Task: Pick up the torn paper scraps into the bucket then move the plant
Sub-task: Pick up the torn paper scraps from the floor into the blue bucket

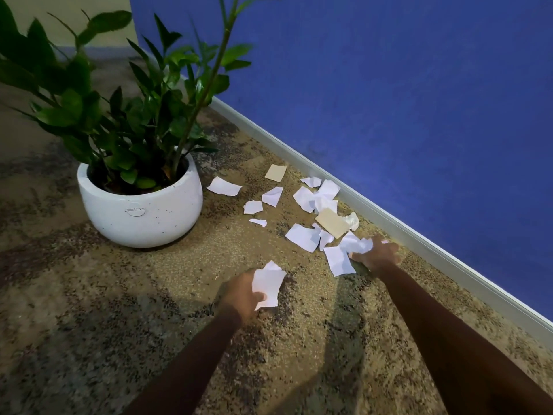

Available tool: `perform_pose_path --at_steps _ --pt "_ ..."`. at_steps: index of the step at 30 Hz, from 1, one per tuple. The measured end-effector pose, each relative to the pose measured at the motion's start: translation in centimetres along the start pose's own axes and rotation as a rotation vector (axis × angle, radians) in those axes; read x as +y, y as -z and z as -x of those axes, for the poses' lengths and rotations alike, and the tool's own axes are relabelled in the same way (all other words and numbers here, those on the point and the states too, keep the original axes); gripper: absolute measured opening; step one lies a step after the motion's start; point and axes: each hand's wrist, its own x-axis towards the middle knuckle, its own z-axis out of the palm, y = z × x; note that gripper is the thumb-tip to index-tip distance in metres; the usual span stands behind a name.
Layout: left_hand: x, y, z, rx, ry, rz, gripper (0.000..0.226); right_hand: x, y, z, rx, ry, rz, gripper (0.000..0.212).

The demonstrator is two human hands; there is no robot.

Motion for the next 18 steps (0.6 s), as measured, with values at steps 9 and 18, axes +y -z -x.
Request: perform_pose_path --at_steps 9,18 --pt "-1.2 0.3 -1.1 0.012 0.064 0.088 0.048 1.0 -0.6 -0.8 0.015 0.173 0.253 0.043" --pt "-0.5 2.2 -0.1 0.031 0.040 0.119 0.048 0.7 -0.6 4.1 0.117 0.217 -0.122 0.033"
